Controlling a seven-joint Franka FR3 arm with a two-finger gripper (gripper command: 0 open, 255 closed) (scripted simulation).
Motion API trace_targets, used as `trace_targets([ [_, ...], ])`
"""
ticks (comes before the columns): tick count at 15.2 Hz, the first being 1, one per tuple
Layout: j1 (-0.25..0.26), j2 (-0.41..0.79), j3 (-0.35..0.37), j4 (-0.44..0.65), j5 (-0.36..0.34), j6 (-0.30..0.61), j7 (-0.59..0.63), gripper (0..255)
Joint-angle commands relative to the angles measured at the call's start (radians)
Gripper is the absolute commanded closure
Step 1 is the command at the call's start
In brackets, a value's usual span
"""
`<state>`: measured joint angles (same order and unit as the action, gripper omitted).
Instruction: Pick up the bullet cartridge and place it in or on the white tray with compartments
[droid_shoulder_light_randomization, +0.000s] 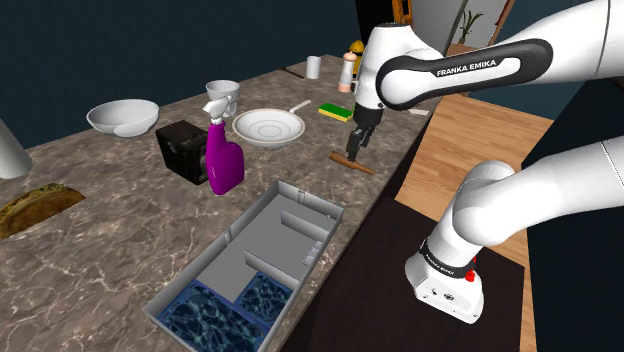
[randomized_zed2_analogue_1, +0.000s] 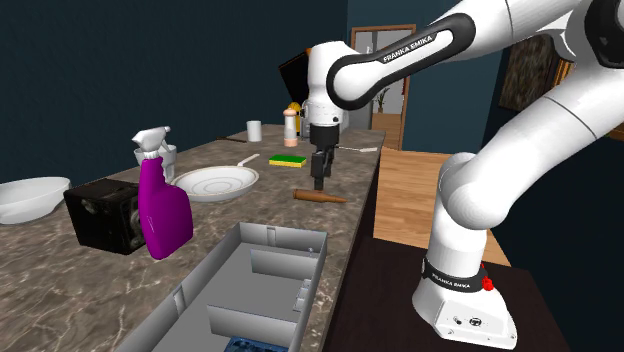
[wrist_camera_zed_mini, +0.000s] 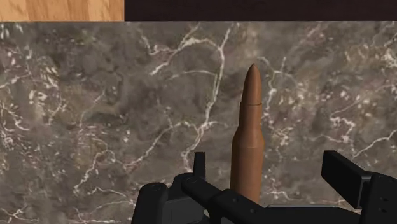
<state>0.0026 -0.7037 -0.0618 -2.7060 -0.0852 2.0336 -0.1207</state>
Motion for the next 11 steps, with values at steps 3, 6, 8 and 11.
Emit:
trace_targets([
  [3,-0.004,0.031,-0.009,-0.043,-0.006,0.078,-0.005,0],
  [6,-0.005,0.053,-0.012,-0.070,-0.010,0.129,-0.005,0],
  [8,-0.006,0.067,-0.014,-0.084,-0.012,0.156,-0.004,0],
  [11,-0.006,0.067,-0.014,-0.084,-0.012,0.156,-0.004,0],
])
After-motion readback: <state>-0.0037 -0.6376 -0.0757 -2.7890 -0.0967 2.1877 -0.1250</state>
